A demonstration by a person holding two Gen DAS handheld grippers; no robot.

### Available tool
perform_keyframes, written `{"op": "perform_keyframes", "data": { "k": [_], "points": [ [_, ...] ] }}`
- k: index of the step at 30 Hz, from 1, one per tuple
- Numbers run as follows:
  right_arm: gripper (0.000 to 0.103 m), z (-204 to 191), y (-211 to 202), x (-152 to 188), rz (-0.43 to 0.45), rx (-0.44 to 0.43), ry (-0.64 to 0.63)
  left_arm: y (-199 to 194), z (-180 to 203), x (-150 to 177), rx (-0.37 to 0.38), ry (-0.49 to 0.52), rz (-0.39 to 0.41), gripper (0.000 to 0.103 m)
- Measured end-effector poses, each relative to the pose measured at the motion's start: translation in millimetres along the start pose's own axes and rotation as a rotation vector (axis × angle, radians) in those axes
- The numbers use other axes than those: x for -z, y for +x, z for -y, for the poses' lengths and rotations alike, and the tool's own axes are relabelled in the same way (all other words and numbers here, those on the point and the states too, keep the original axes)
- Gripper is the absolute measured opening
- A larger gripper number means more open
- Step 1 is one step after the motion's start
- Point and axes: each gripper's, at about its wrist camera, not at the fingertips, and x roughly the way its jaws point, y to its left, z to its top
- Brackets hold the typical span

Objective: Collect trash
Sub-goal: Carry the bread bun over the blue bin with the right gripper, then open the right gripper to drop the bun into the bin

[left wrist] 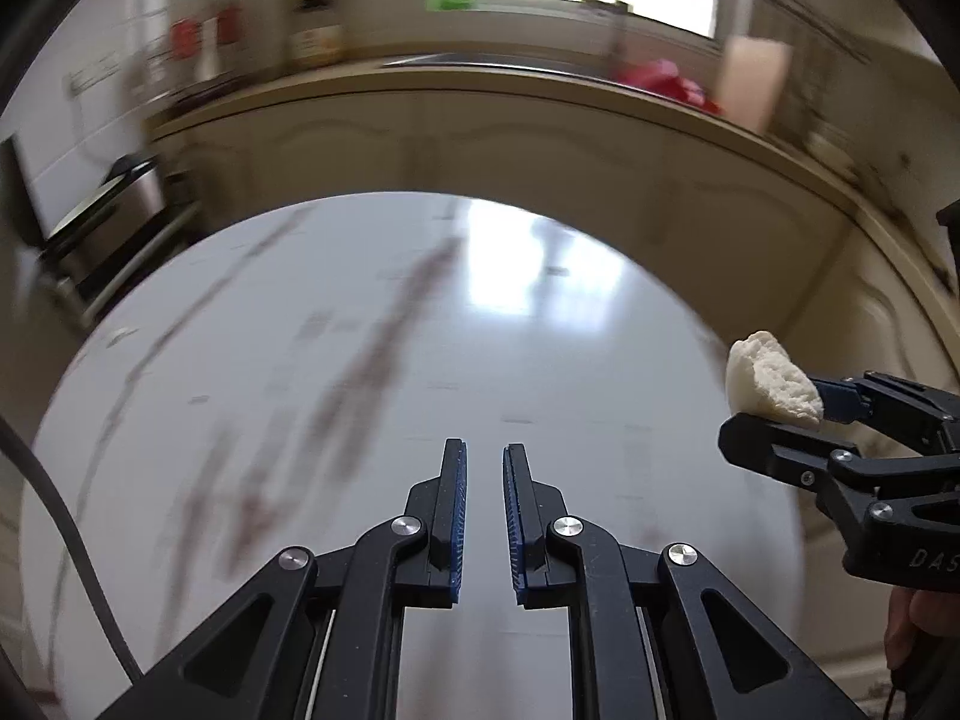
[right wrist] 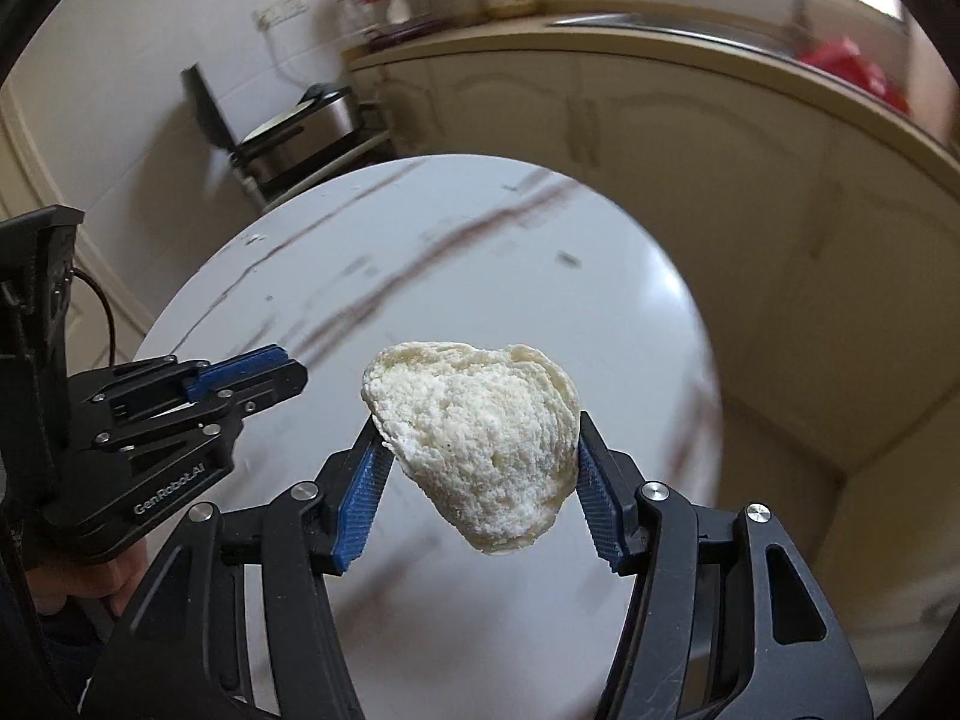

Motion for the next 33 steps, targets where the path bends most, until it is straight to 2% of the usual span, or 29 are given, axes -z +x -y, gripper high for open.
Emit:
{"op": "perform_keyframes", "data": {
  "k": [7,9,11,13,15,17,23,29,31,33],
  "points": [
    [0.056,81,-58,52,0.03,0.098,0.133,2,94,-2,0.093,0.139,-0.009,0.012],
    [0.056,106,-71,66,0.032,0.13,0.171,7,120,-1,0.122,0.176,-0.015,0.025],
    [0.056,131,-79,79,0.027,0.16,0.211,13,142,-2,0.154,0.204,-0.021,0.066],
    [0.056,151,-81,89,0.014,0.179,0.244,19,160,-2,0.199,0.224,-0.025,0.074],
    [0.056,172,-81,102,-0.005,0.191,0.271,31,174,-4,0.208,0.253,-0.047,0.075],
    [0.056,195,-75,113,-0.029,0.194,0.305,43,186,-1,0.208,0.275,-0.069,0.082],
    [0.056,238,-36,139,-0.115,0.17,0.376,84,200,-7,0.13,0.299,-0.123,0.084],
    [0.059,264,11,152,-0.184,0.13,0.449,89,199,-8,0.078,0.278,-0.102,0.084],
    [0.073,271,23,154,-0.195,0.107,0.475,89,202,-9,0.071,0.268,-0.093,0.085],
    [0.083,275,32,160,-0.205,0.101,0.504,86,208,-8,0.058,0.263,-0.084,0.085]
  ]
}}
